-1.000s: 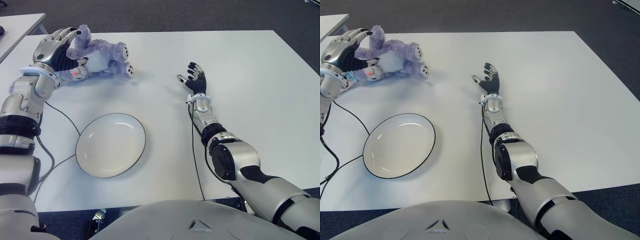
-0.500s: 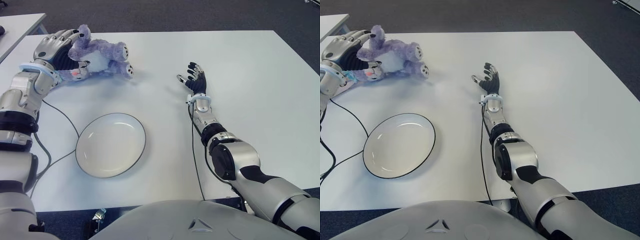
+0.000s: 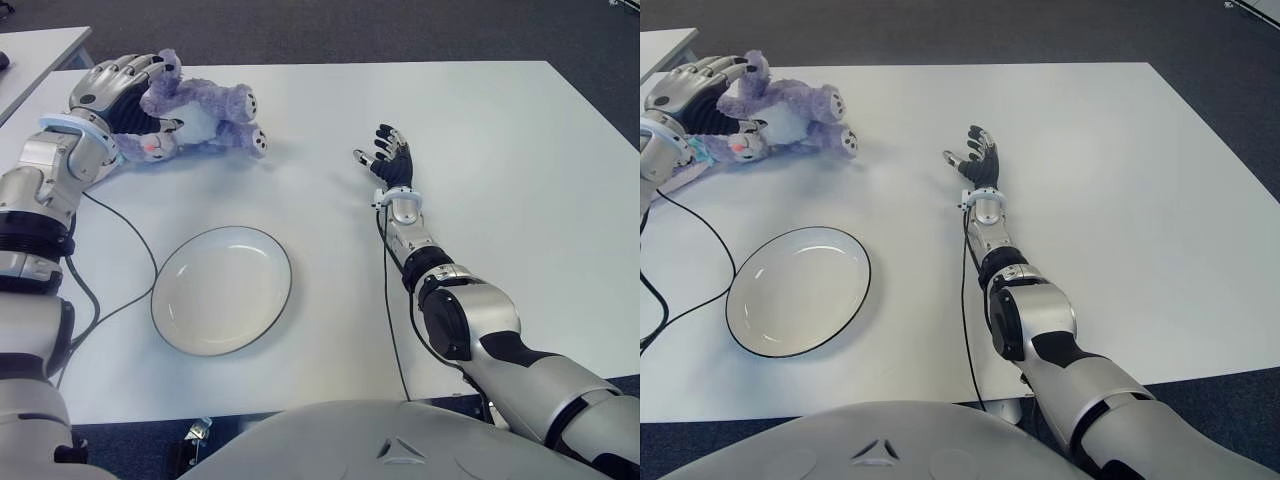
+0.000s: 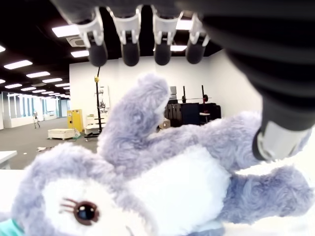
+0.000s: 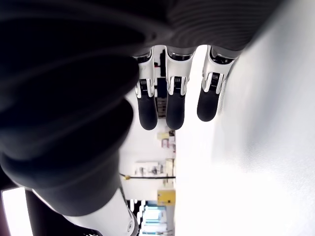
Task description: Put the doll into the plate.
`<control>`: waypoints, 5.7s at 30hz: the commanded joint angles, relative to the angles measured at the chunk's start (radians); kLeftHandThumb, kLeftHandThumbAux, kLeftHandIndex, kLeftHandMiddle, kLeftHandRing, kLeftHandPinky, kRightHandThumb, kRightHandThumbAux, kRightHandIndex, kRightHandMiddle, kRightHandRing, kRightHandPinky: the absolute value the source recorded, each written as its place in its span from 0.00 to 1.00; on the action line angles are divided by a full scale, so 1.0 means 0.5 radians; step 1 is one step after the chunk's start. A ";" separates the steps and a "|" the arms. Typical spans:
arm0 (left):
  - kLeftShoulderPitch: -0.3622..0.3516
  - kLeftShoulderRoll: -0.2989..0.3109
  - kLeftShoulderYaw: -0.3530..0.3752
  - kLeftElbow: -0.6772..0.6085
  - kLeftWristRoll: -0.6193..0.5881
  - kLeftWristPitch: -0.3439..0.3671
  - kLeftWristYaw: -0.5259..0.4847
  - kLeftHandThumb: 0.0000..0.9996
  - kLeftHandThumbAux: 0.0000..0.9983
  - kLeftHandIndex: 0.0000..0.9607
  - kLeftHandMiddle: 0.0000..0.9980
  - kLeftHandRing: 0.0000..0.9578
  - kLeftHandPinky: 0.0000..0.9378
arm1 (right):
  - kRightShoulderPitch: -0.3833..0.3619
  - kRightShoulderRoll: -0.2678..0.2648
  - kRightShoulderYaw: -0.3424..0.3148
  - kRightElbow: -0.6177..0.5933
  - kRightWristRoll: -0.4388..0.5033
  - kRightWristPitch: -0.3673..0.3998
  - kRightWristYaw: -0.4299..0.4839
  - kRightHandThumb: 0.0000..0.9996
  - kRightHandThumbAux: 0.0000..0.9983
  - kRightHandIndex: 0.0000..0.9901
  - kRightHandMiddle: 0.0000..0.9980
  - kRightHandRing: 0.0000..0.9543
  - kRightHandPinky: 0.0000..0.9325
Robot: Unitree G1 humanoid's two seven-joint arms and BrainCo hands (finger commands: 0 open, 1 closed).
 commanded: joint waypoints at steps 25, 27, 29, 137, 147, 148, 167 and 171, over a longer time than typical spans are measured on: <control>-0.165 -0.002 -0.138 0.198 0.123 0.007 -0.054 0.21 0.52 0.00 0.00 0.03 0.06 | 0.375 0.338 -0.024 0.249 0.033 0.306 0.012 0.22 0.95 0.16 0.18 0.17 0.19; -0.177 0.000 -0.153 0.210 0.140 0.007 -0.048 0.21 0.52 0.00 0.00 0.03 0.08 | 0.375 0.337 -0.025 0.249 0.035 0.304 0.012 0.22 0.96 0.16 0.18 0.17 0.19; -0.186 -0.001 -0.163 0.222 0.155 0.008 -0.042 0.22 0.52 0.00 0.00 0.03 0.09 | 0.375 0.337 -0.027 0.249 0.036 0.303 0.013 0.22 0.96 0.16 0.18 0.17 0.20; -0.809 -0.220 -0.647 0.719 0.396 -0.287 0.336 0.30 0.48 0.00 0.01 0.04 0.11 | 0.355 0.346 0.000 0.257 0.016 0.343 -0.008 0.25 0.94 0.16 0.19 0.18 0.19; -0.839 -0.289 -0.661 0.729 0.381 -0.356 0.350 0.31 0.48 0.00 0.02 0.06 0.13 | 0.354 0.350 -0.005 0.258 0.020 0.351 -0.009 0.27 0.94 0.17 0.19 0.18 0.19; -0.843 -0.295 -0.660 0.731 0.378 -0.370 0.353 0.31 0.48 0.00 0.02 0.06 0.13 | 0.353 0.351 -0.004 0.258 0.019 0.351 -0.009 0.27 0.94 0.17 0.19 0.18 0.19; -0.838 -0.416 -0.629 0.738 0.334 -0.532 0.381 0.33 0.48 0.00 0.03 0.07 0.12 | 0.356 0.353 0.015 0.259 0.002 0.357 -0.023 0.23 0.93 0.14 0.17 0.16 0.18; -0.835 -0.463 -0.634 0.793 0.332 -0.552 0.403 0.34 0.47 0.00 0.04 0.07 0.13 | 0.359 0.353 0.025 0.260 -0.005 0.359 -0.037 0.22 0.93 0.14 0.16 0.16 0.17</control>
